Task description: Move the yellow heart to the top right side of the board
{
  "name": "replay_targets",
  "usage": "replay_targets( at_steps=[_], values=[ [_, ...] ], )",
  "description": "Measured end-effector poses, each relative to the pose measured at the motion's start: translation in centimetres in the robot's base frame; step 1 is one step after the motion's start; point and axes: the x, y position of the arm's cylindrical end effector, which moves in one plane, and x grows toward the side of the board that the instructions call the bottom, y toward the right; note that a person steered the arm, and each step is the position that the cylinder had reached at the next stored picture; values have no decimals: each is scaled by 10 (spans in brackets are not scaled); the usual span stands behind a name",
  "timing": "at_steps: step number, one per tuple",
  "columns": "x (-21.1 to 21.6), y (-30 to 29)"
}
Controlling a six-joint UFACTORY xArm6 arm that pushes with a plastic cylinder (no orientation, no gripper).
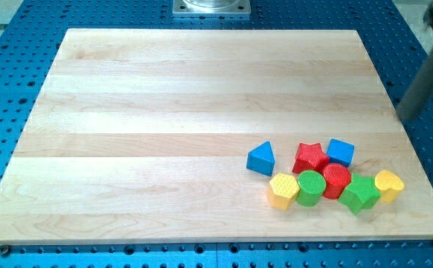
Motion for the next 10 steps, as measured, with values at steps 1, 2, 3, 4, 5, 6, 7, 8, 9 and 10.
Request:
replay_targets(
  at_steps=[1,2,3,4,5,6,7,8,9,10],
  values=[
    [94,-38],
    [139,-43],
    [137,-69],
    [80,-113],
    [-1,-117],
    [4,-147],
    [30,-150],
    [10,-144],
    [-22,-85],
    [37,-35]
  ],
)
